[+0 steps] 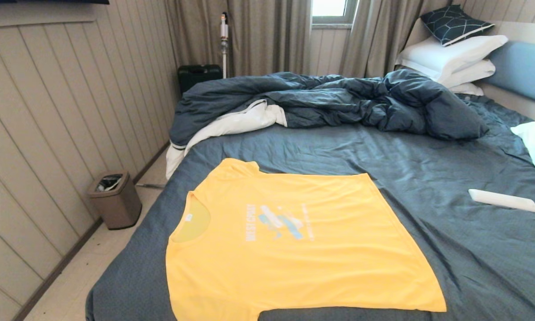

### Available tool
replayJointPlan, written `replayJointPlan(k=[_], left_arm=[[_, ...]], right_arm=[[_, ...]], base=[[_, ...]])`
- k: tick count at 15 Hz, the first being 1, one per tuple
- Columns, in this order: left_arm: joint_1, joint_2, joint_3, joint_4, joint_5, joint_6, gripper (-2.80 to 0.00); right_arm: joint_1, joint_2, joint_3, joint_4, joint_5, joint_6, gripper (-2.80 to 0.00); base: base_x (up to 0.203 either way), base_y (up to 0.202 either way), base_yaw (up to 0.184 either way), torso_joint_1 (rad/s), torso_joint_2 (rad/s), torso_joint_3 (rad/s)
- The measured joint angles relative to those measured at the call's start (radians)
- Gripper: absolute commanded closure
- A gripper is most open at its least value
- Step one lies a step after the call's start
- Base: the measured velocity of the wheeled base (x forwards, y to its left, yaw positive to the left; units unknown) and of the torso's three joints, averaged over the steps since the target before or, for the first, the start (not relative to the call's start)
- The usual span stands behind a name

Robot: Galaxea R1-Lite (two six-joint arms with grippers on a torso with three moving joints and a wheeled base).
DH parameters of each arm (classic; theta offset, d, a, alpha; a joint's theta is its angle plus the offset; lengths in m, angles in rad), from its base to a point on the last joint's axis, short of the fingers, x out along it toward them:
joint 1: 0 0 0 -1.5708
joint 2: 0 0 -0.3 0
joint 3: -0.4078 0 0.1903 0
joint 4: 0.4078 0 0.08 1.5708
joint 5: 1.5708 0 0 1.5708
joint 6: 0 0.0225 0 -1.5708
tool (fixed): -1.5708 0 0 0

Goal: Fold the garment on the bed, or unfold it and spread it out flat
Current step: Fold the yellow T-shirt

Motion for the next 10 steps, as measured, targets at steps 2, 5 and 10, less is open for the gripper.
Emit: replayJointPlan(k=[2, 5, 10], left_arm=[[0.0, 0.0, 0.0, 0.0, 0.0, 0.002, 0.0], [0.001, -0.001, -0.001, 0.001, 0.001, 0.009, 0.0], [0.001, 0.083, -0.201, 0.065, -0.002, 0.009, 0.0]], right_arm=[[0.0, 0.0, 0.0, 0.0, 0.0, -0.001, 0.0], [-0.001, -0.001, 0.0, 0.007, -0.004, -0.01, 0.0], [0.001, 0.061, -0.143, 0.18, 0.031, -0.009, 0.0]], base=[[0.0, 0.0, 0.0, 0.0, 0.0, 0.0], [0.0, 0.0, 0.0, 0.0, 0.0, 0.0], [0.0, 0.0, 0.0, 0.0, 0.0, 0.0]])
